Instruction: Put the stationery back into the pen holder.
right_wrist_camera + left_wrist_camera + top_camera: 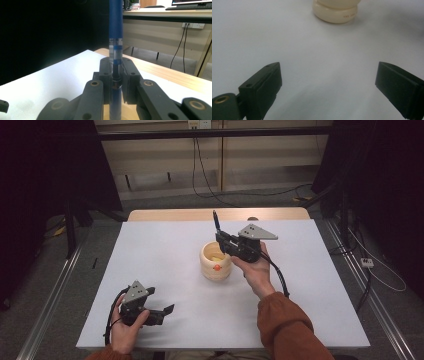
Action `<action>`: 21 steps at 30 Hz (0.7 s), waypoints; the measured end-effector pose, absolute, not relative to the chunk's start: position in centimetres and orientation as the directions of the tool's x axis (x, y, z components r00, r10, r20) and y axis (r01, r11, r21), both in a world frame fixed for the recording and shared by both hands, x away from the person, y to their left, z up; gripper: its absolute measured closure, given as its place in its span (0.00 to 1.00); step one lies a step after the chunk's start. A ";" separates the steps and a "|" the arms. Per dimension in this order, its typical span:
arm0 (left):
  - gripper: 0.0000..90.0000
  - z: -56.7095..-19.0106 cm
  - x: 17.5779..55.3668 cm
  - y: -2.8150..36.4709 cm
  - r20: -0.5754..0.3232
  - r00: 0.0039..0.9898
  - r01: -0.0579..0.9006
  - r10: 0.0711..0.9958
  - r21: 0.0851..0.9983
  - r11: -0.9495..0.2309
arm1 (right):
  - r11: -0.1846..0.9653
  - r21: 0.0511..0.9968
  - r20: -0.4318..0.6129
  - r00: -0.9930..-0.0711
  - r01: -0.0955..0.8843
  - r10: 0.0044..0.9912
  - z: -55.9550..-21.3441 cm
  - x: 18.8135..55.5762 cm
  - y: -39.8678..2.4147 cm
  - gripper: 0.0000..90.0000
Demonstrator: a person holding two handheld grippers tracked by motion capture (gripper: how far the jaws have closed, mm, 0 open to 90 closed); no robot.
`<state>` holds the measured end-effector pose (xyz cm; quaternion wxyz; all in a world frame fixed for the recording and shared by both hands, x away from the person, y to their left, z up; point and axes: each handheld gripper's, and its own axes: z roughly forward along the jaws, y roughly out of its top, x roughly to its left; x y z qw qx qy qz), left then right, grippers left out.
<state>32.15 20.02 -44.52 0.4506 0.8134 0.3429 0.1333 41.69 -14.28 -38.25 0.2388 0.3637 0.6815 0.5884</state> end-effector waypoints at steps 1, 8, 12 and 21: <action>0.08 -44.5 32.2 20.0 -0.089 0.729 0.436 0.678 0.825 -0.361 | 0.044 0.974 0.106 -0.620 0.222 0.777 -38.4 41.8 -14.2 0.90; 0.08 -44.7 32.2 20.0 -0.105 0.733 0.445 0.672 0.821 -0.358 | 0.044 0.973 0.104 -0.600 0.227 0.794 -39.8 42.8 -14.1 0.90; 0.08 -44.8 32.4 20.1 -0.108 0.732 0.448 0.673 0.820 -0.356 | 0.050 0.968 0.108 -0.592 0.244 0.798 -40.7 43.2 -14.2 0.89; 0.08 -44.8 32.4 20.3 -0.110 0.727 0.451 0.678 0.821 -0.350 | 0.038 0.960 0.134 -0.573 0.277 0.808 -40.9 43.0 -14.7 0.57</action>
